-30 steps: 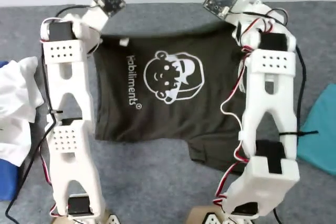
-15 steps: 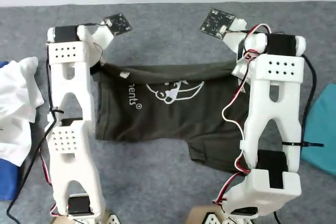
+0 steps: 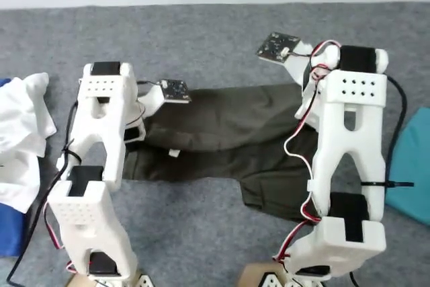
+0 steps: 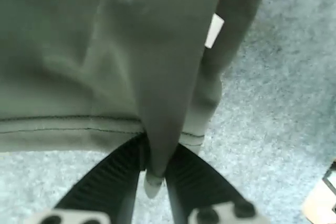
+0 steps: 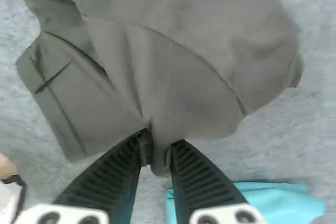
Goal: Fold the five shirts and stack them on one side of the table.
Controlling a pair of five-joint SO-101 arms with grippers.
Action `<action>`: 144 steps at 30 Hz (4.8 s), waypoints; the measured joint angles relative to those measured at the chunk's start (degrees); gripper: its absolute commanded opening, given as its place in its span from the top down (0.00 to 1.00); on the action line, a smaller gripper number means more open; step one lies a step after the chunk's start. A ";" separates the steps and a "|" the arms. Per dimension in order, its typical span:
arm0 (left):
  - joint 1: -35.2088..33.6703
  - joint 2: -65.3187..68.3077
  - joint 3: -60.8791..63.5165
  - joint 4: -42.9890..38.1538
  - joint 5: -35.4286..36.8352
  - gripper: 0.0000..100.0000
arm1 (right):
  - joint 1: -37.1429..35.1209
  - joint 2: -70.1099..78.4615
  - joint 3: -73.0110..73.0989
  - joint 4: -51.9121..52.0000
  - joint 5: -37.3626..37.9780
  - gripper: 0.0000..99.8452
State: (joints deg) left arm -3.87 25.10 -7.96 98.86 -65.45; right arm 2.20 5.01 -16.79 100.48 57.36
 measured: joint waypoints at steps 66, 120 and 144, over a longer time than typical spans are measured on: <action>-5.45 1.14 -1.76 0.00 0.53 0.89 | 2.55 -23.82 31.38 -14.86 -10.29 0.76; -0.88 5.45 4.31 -24.97 33.14 0.99 | 2.99 56.18 -45.36 -17.93 -27.87 0.98; 0.09 5.54 -24.09 -4.31 38.77 0.99 | -0.79 55.91 -75.16 0.00 -30.33 0.98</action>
State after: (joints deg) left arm -3.78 30.64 -32.04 94.55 -26.68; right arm 1.41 60.92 -91.96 100.48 27.03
